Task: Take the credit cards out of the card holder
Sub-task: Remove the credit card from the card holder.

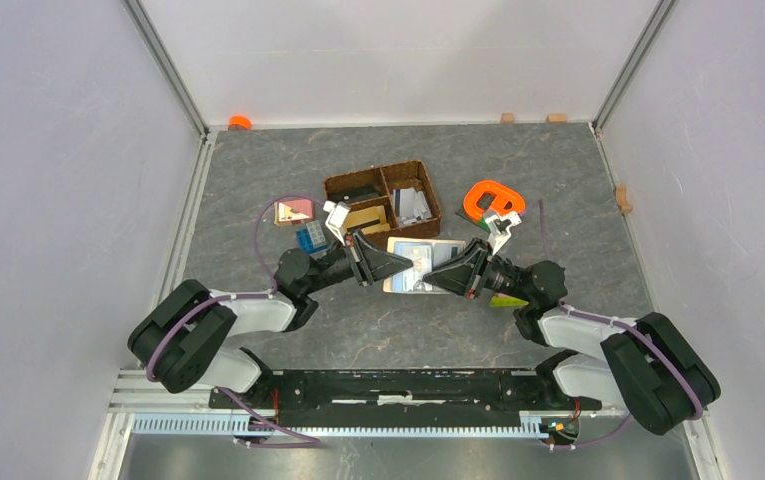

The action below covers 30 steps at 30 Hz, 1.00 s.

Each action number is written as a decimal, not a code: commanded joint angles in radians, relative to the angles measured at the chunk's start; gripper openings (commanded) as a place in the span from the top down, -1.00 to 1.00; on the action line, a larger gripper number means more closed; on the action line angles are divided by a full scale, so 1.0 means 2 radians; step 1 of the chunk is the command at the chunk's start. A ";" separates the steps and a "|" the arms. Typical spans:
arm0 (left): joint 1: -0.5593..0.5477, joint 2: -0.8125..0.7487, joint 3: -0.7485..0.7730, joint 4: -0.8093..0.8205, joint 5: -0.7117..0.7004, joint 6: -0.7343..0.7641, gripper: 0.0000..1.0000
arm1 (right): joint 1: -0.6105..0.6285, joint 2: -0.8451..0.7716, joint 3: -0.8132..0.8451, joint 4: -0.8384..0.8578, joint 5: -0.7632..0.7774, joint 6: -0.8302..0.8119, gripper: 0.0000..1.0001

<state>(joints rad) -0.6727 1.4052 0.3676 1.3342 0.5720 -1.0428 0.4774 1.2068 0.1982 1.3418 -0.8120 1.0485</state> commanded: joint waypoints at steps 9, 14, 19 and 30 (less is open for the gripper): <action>-0.005 -0.006 0.013 0.021 0.002 -0.006 0.59 | -0.006 -0.012 0.010 -0.001 0.007 -0.019 1.00; -0.003 -0.010 0.009 0.023 -0.002 -0.006 0.46 | -0.021 -0.009 0.001 0.022 0.008 0.000 1.00; 0.003 -0.014 0.003 0.025 -0.008 -0.007 0.80 | -0.028 -0.007 -0.003 0.033 0.008 0.008 1.00; 0.014 -0.020 -0.012 0.049 -0.015 -0.018 0.96 | -0.036 -0.003 -0.007 0.032 0.009 0.012 1.00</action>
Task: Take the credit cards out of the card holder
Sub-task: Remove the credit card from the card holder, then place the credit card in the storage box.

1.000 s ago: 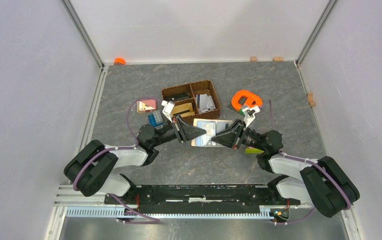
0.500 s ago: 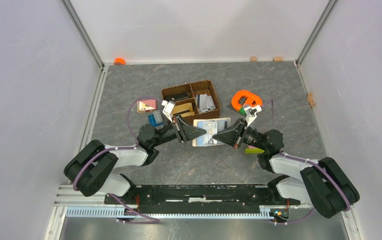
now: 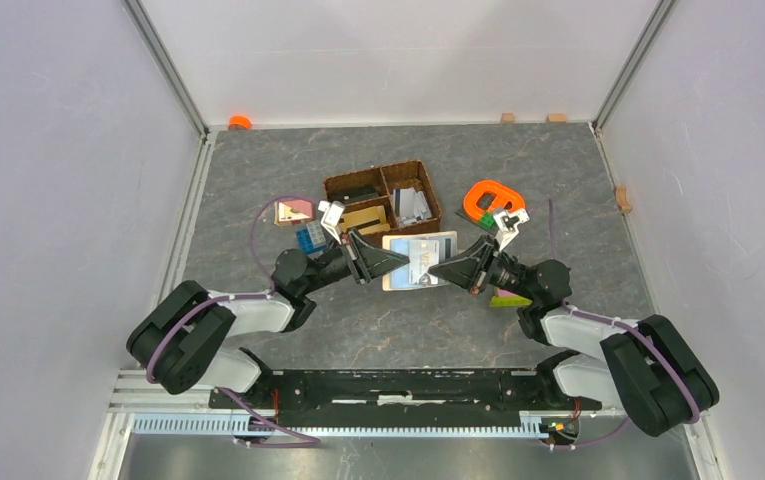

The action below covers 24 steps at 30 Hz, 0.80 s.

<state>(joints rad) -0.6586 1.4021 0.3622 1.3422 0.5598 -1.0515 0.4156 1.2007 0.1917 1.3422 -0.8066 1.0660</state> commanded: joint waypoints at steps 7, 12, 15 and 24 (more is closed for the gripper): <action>0.026 -0.059 -0.031 0.002 -0.044 0.000 0.95 | -0.023 -0.006 -0.002 -0.042 0.018 -0.027 1.00; 0.032 -0.141 -0.034 -0.167 -0.123 0.068 0.96 | -0.037 -0.017 0.013 -0.111 0.029 -0.071 1.00; 0.033 -0.215 -0.030 -0.282 -0.192 0.117 0.96 | -0.037 -0.013 0.074 -0.261 0.042 -0.151 1.00; 0.032 -0.373 -0.058 -0.408 -0.372 0.138 0.95 | -0.037 0.082 0.263 -0.477 0.104 -0.244 1.00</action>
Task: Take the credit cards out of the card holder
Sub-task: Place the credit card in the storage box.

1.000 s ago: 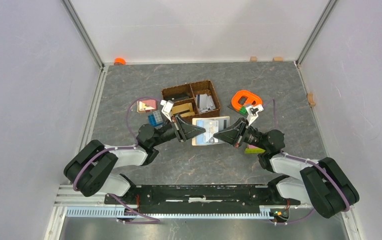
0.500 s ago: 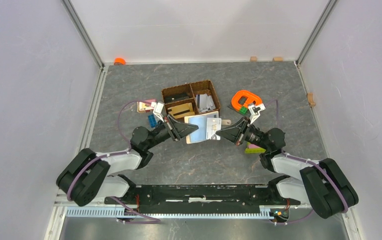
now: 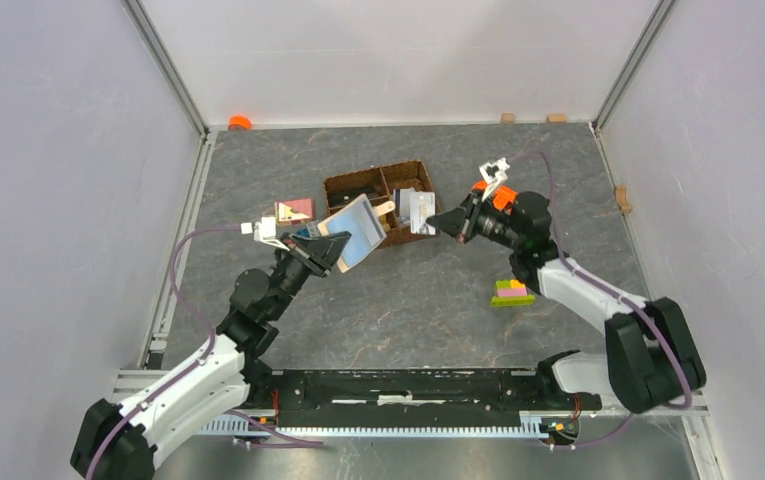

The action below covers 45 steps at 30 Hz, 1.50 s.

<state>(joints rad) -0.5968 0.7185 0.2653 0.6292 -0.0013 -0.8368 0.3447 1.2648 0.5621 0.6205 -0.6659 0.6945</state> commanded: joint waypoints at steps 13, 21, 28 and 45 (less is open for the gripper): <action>0.001 -0.128 -0.048 -0.053 -0.138 0.019 0.96 | 0.007 0.263 0.308 -0.258 0.099 -0.104 1.00; 0.000 -0.113 -0.043 -0.052 -0.132 0.016 0.96 | 0.027 0.363 0.417 -0.315 0.107 -0.123 1.00; 0.000 -0.109 -0.042 -0.049 -0.126 0.017 0.96 | 0.030 0.367 0.446 -0.342 0.156 -0.134 0.31; 0.000 -0.083 -0.041 0.000 -0.053 0.030 0.96 | 0.059 0.118 0.194 -0.228 0.187 -0.168 -0.38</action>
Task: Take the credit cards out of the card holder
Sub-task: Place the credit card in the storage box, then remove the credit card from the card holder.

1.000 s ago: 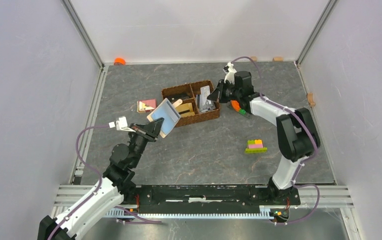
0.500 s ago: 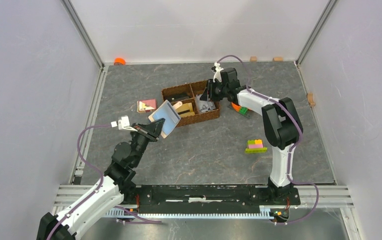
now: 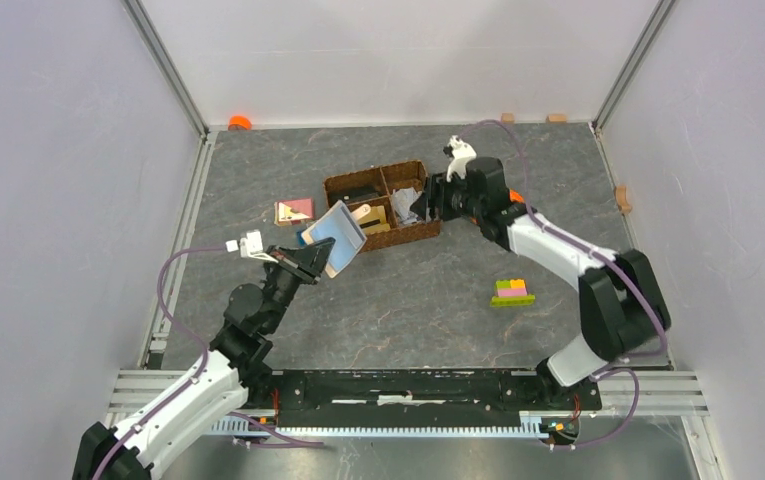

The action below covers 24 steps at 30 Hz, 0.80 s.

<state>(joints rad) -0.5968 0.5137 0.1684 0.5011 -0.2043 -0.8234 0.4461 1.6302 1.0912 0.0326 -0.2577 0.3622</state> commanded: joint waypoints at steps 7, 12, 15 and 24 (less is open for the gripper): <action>0.000 0.119 0.013 0.193 0.166 0.000 0.96 | 0.024 -0.221 -0.251 0.188 -0.040 0.033 -0.96; 0.001 0.208 0.009 0.344 0.228 -0.046 0.96 | 0.022 -0.290 -0.344 0.301 -0.080 0.100 -0.96; 0.001 0.261 0.016 0.428 0.270 -0.080 0.96 | 0.019 -0.310 -0.379 0.352 -0.089 0.136 -0.96; -0.007 0.340 0.052 0.528 0.350 -0.155 0.96 | 0.006 -0.333 -0.437 0.508 -0.123 0.254 -0.96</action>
<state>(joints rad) -0.5980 1.1938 0.2234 1.3735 0.4049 -1.0492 0.4717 0.9993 0.2619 0.8112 -0.4641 0.7273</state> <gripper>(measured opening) 0.152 0.979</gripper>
